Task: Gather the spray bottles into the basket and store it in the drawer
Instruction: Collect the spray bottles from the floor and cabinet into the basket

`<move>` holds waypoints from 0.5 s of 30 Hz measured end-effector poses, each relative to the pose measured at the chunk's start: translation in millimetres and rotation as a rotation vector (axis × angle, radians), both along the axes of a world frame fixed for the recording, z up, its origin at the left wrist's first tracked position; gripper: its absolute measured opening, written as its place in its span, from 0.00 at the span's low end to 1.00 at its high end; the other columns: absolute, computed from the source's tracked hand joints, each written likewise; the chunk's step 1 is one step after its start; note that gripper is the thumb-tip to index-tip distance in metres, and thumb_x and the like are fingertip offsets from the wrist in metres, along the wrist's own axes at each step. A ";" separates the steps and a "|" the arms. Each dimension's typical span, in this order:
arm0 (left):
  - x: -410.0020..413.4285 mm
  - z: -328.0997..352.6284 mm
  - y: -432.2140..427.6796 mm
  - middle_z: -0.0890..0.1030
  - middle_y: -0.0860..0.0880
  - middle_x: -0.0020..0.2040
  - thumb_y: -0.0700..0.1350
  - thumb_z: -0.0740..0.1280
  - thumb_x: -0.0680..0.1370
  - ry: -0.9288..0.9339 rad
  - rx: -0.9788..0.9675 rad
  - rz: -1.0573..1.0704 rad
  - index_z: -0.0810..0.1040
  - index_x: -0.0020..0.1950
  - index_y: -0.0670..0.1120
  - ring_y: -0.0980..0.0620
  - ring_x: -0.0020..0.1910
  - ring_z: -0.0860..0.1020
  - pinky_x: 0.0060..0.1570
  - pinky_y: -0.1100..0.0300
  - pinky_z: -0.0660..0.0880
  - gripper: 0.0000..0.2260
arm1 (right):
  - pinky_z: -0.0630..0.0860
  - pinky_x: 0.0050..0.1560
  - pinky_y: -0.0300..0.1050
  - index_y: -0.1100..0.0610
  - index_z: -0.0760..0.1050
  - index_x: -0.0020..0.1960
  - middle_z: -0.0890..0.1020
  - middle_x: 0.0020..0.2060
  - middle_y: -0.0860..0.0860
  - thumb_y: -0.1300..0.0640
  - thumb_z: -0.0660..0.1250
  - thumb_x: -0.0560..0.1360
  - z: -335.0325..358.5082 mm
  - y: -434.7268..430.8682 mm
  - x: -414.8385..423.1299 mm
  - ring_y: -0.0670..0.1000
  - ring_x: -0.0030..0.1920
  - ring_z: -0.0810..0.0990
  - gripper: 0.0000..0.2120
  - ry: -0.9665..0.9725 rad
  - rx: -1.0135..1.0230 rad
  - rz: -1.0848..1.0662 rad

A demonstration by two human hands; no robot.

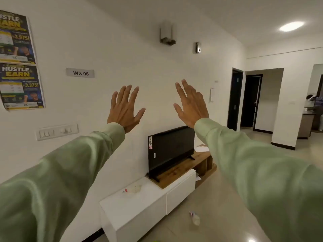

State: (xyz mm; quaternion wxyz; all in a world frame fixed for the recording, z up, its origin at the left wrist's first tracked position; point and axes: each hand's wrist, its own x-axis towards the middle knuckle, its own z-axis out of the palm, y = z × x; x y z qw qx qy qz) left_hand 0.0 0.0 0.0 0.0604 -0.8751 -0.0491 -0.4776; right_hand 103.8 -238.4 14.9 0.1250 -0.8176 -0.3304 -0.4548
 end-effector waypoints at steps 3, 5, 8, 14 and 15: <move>7.0 -20.5 -13.2 0.58 0.43 0.80 0.61 0.56 0.80 0.025 -0.020 -0.005 0.51 0.80 0.49 0.42 0.80 0.54 0.78 0.41 0.50 0.33 | 0.63 0.75 0.61 0.54 0.51 0.82 0.54 0.82 0.57 0.49 0.61 0.82 -20.6 -10.3 5.5 0.59 0.79 0.60 0.33 0.063 0.016 -0.014; 14.3 -45.3 -26.5 0.58 0.43 0.80 0.61 0.56 0.80 0.060 -0.040 -0.030 0.51 0.80 0.50 0.42 0.80 0.54 0.78 0.41 0.50 0.33 | 0.63 0.75 0.61 0.54 0.51 0.82 0.55 0.82 0.57 0.49 0.62 0.82 -47.7 -22.8 11.7 0.59 0.79 0.60 0.33 0.116 -0.005 -0.018; 23.9 -83.8 -48.1 0.58 0.43 0.80 0.61 0.56 0.80 0.107 -0.091 -0.067 0.52 0.80 0.50 0.41 0.80 0.55 0.78 0.40 0.51 0.33 | 0.64 0.76 0.61 0.53 0.52 0.81 0.55 0.82 0.56 0.51 0.64 0.81 -93.2 -48.1 18.6 0.59 0.79 0.61 0.34 0.208 -0.005 0.004; 45.7 -175.0 -109.6 0.58 0.44 0.80 0.62 0.56 0.80 0.251 -0.179 -0.117 0.51 0.80 0.50 0.42 0.80 0.55 0.78 0.41 0.50 0.33 | 0.66 0.75 0.58 0.52 0.54 0.81 0.56 0.81 0.55 0.51 0.66 0.80 -198.2 -116.1 36.3 0.58 0.79 0.62 0.34 0.388 -0.004 -0.012; 49.2 -189.6 -119.7 0.58 0.44 0.80 0.62 0.56 0.80 0.274 -0.191 -0.127 0.51 0.80 0.50 0.42 0.80 0.55 0.78 0.41 0.50 0.33 | 0.66 0.75 0.58 0.52 0.54 0.81 0.56 0.81 0.56 0.51 0.65 0.80 -214.3 -127.3 38.5 0.58 0.79 0.62 0.34 0.412 -0.003 -0.016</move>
